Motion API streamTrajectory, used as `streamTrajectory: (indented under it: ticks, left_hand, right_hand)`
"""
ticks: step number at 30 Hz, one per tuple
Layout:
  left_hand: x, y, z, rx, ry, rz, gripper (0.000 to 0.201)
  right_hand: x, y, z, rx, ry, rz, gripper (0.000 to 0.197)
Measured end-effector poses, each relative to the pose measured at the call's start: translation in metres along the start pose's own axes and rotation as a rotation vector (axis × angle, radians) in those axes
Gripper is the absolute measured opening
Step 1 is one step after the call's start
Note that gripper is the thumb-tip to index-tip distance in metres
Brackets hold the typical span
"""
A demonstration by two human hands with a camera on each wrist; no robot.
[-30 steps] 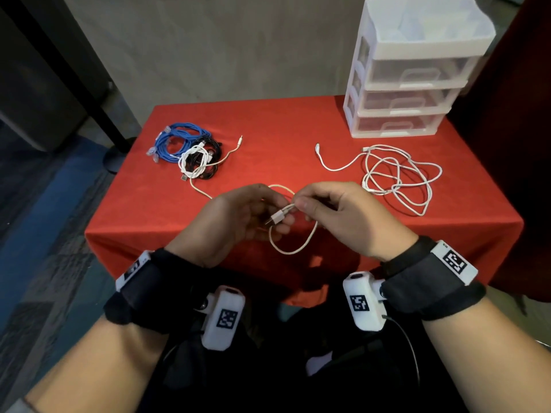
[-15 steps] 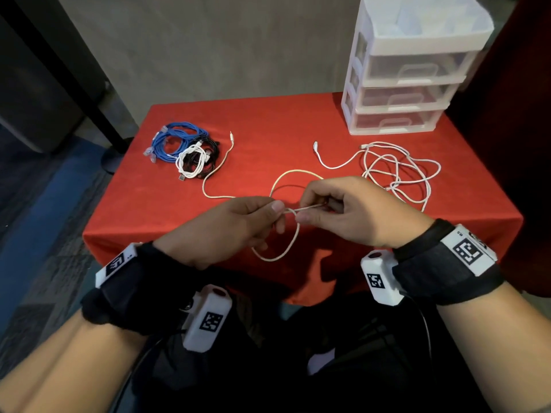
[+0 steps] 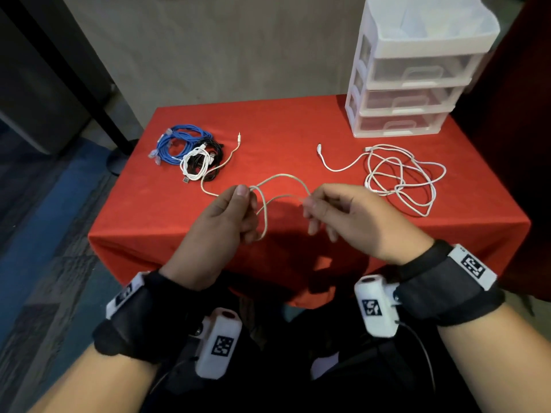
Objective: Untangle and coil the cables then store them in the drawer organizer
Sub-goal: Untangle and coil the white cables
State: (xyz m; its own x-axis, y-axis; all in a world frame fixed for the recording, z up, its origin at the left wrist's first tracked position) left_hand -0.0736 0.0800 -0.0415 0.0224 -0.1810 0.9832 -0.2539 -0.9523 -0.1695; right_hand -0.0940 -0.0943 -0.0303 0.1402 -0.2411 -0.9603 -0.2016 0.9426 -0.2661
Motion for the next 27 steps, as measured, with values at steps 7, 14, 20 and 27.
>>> streamTrajectory:
  ticks: [7, 14, 20, 27]
  left_hand:
    - [-0.007, 0.024, -0.004, -0.037, -0.104, -0.157, 0.034]
    - [-0.040, 0.043, -0.016, -0.012, -0.400, -0.385, 0.036]
    - [-0.031, 0.050, -0.014, -0.034, -0.429, -0.576, 0.040]
    - [-0.029, 0.040, -0.006, 0.113, -0.322, -0.516, 0.033]
  right_hand:
    - [0.005, 0.038, -0.004, -0.086, 0.052, 0.041, 0.024]
    - [-0.003, 0.018, -0.007, 0.162, -0.046, 0.237, 0.022]
    - [0.002, 0.032, -0.012, 0.158, -0.070, 0.352, 0.018]
    - [0.015, 0.044, -0.016, 0.135, -0.024, 0.504, 0.017]
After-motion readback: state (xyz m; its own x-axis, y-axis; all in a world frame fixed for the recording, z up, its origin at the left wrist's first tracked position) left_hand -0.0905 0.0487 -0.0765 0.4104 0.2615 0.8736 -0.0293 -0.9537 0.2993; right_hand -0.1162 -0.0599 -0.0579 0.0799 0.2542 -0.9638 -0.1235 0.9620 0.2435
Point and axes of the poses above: each hand's wrist, its own z-axis towards the middle knuckle, its own y-axis out of the palm, x = y × z, the point moved 10 cm from there along z, towards the middle knuckle, and after that the axes turned 11 degrees about z, right-handed, at the moved point
